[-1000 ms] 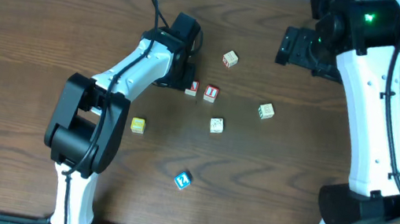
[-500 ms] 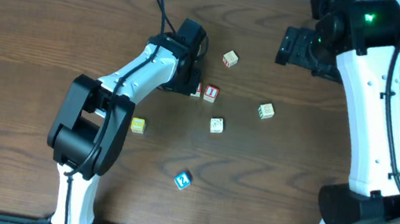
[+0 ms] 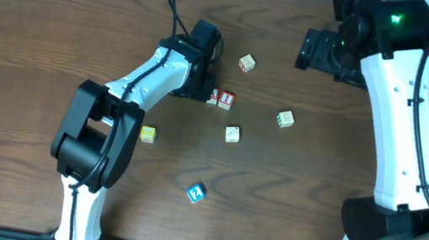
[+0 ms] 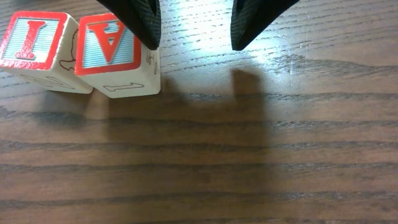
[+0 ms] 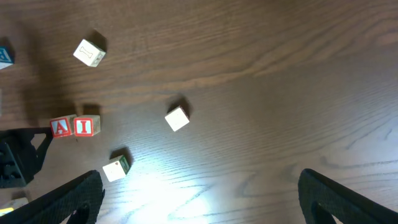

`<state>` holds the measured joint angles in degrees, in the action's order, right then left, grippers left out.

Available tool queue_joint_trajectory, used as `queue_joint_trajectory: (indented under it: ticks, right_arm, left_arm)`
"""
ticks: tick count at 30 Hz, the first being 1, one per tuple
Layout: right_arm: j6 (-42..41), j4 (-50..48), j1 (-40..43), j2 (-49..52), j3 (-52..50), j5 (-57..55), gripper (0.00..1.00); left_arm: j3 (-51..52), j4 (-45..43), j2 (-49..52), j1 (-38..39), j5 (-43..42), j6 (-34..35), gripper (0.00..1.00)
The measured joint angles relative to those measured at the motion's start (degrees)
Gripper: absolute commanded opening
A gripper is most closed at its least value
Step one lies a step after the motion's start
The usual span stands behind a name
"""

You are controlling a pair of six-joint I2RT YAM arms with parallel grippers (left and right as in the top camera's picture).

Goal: Spell out Ai2
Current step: 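Open the left gripper and nudge 'A' flush against 'I'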

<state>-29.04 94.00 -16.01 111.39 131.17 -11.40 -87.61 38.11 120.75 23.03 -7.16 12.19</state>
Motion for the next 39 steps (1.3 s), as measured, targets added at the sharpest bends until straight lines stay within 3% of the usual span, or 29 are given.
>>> queue_joint_trajectory:
  ticks: [15, 39]
  right_arm:
    - [0.0, 0.0, 0.0, 0.0, 0.0, 0.0, 0.99]
    - [0.0, 0.0, 0.0, 0.0, 0.0, 0.0, 0.99]
  left_arm:
    - [0.0, 0.0, 0.0, 0.0, 0.0, 1.2, 0.43]
    - [0.0, 0.0, 0.0, 0.0, 0.0, 1.4, 0.59]
